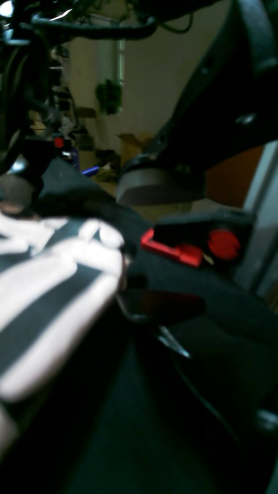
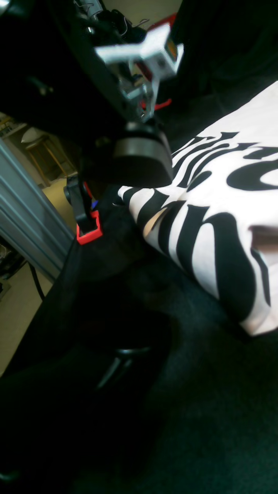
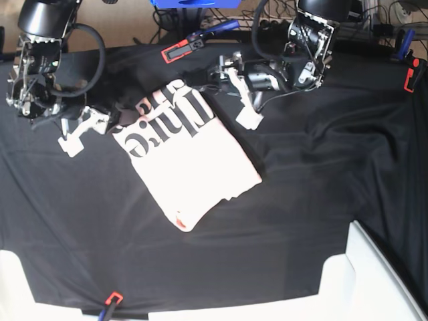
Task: Fold the T-shirt properly
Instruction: 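Grasp the shirt edge with the left gripper and drag it to square the shirt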
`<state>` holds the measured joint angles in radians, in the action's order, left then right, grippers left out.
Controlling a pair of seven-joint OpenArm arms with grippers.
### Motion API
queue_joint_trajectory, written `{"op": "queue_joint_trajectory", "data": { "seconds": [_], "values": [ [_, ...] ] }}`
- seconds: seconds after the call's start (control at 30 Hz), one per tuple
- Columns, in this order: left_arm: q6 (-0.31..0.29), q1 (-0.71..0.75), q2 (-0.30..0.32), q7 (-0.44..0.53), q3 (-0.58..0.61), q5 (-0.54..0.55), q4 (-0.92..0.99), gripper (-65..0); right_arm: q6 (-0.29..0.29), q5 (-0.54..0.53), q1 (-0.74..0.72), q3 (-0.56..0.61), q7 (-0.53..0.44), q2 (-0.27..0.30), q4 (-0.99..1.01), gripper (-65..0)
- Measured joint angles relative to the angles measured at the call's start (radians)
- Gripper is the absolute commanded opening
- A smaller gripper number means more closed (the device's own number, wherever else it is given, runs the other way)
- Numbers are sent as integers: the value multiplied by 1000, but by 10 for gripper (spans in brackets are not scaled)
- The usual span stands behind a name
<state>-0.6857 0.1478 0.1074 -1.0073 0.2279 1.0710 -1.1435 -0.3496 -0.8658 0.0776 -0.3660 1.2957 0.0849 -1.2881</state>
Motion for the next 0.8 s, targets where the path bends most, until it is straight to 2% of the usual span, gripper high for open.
{"op": "queue_joint_trajectory", "data": {
  "seconds": [0.07, 0.23, 0.47, 0.8],
  "values": [
    [-24, -17, 4, -12, 0, 11, 45, -316, 0, -1, 0, 0, 0, 0, 0, -176],
    [-18, -111, -6, -4, 2, 18, 120, -316, 0, -1, 9, 0, 0, 1, 0, -176],
    [0, -160, -7, -14, 17, -12, 129, -316, 0, 0, 11, 0, 0, 4, 0, -176],
    [0, -209, -53, -13, 17, -12, 188, -316, 0, 0, 11, 0, 0, 2, 0, -176]
  ]
}}
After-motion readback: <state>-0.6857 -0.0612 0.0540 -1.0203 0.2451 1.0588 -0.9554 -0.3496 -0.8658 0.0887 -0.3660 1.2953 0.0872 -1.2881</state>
